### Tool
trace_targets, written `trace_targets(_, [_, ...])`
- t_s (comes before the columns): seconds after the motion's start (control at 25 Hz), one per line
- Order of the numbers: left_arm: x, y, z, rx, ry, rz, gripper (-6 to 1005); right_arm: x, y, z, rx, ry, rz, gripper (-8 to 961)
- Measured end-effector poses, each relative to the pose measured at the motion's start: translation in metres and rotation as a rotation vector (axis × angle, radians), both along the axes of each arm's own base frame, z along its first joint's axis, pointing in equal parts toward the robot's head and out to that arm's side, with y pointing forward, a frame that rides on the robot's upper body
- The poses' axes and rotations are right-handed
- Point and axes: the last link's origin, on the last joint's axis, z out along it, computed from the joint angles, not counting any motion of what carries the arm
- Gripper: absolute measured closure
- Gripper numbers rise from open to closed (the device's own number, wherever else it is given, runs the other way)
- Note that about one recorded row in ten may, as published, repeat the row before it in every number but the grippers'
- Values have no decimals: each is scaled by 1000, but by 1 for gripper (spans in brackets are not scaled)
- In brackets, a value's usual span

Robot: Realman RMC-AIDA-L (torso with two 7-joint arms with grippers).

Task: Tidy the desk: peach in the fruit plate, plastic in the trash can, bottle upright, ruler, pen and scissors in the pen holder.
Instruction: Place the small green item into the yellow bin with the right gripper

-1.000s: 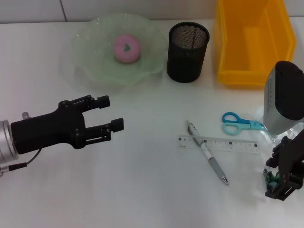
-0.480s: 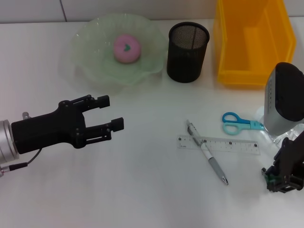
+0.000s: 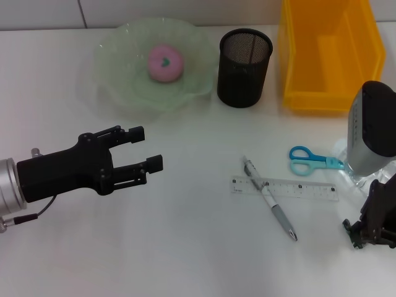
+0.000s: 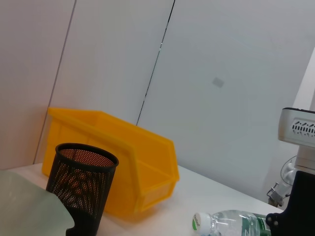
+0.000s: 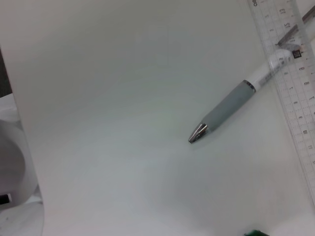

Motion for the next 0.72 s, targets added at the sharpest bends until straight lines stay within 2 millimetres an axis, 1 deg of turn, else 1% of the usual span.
trace_targets(0.12, [0, 0, 0, 0, 0, -1, 220, 0, 2, 4, 14, 14, -2, 886])
trace_targets(0.2, [0, 0, 0, -1, 0, 0, 221, 0, 4, 12, 37, 39, -4, 889])
trace_targets(0.28, [0, 0, 0, -1, 0, 0, 221, -4, 10, 25, 81, 95, 2, 891])
trace_targets(0.36, [0, 0, 0, -2, -1, 1, 222, -13, 18, 44, 153, 189, 16, 894])
trace_targets(0.4, [0, 0, 0, -2, -1, 2, 222, -20, 29, 66, 264, 309, 31, 895])
trace_targets(0.44, [0, 0, 0, -2, -1, 2, 222, -20, 29, 66, 264, 309, 31, 896])
trace_targets(0.56, [0, 0, 0, -2, -1, 0, 223, -27, 50, 100, 489, 500, 55, 900])
trace_targets(0.64, [1, 1, 0, -4, 0, -3, 224, -25, 69, 115, 666, 606, 65, 900])
trace_targets(0.72, [2, 1, -1, -5, 0, -5, 224, -19, 85, 121, 809, 677, 50, 900])
